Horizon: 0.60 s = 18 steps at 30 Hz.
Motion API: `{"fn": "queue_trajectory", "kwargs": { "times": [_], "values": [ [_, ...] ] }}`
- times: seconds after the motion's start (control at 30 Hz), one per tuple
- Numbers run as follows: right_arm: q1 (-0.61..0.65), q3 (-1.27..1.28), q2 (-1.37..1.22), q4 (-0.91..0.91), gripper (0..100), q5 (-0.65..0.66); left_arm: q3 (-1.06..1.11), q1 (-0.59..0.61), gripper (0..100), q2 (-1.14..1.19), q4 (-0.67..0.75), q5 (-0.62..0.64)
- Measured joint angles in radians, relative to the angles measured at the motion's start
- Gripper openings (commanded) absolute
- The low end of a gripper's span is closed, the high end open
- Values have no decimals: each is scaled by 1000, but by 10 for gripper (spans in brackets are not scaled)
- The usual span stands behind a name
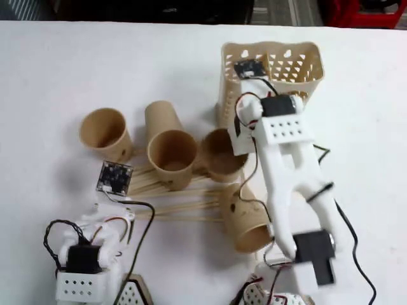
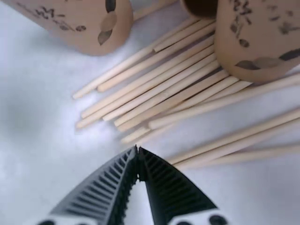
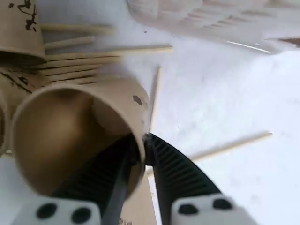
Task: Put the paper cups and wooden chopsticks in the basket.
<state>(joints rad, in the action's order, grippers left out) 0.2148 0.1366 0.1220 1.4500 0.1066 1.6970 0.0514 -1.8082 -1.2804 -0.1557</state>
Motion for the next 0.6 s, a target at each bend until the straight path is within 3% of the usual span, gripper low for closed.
{"fn": "queue_trajectory", "kwargs": {
  "times": [0.4,0.6],
  "values": [
    [5,-5,431,46,18,43,0,0,27,0,0,0],
    [-26,-175,511,46,18,63,0,0,27,0,0,0]
  ]
}}
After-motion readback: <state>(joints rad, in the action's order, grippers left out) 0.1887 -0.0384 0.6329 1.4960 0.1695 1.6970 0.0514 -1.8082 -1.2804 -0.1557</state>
